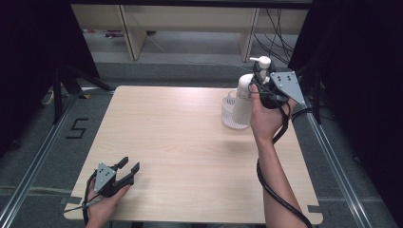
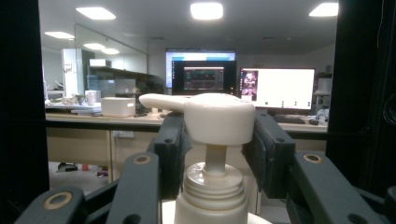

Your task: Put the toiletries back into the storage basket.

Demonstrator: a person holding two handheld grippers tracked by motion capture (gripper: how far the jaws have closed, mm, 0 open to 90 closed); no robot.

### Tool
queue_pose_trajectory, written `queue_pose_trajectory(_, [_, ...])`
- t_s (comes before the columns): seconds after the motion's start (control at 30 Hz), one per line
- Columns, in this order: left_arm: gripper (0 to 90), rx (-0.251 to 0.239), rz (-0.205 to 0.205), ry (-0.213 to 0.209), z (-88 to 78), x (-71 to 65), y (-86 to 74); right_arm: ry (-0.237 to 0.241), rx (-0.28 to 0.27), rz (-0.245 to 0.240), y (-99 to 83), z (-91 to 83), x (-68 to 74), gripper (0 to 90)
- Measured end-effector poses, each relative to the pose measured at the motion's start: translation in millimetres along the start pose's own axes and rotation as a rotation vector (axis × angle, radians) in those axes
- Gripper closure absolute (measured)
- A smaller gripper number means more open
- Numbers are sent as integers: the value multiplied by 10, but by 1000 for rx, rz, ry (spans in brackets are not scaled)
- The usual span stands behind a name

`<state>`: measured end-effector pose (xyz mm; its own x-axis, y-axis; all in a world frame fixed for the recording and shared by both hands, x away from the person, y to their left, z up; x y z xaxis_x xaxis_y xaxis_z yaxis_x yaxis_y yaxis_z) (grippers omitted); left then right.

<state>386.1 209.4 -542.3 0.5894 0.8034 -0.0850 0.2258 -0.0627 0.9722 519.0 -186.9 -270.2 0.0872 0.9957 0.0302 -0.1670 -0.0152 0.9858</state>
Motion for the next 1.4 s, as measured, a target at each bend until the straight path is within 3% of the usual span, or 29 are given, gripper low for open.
queue_pose_trajectory(1.4, [479,5,5,-3,1,-1,-2,-15,10,2,18,221,-16,600])
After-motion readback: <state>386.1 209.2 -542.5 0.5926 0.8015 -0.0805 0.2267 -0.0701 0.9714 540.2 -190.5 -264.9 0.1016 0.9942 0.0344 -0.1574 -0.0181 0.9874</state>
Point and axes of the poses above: each handheld gripper's, and its own axes: z roughly forward along the jaws, y roughly out of its top, x roughly to its left, the point moved 8 cm from there along z, roughly forward along the jaws, and after that the axes turned 12 degrees about -y, right-handed, at the moved point
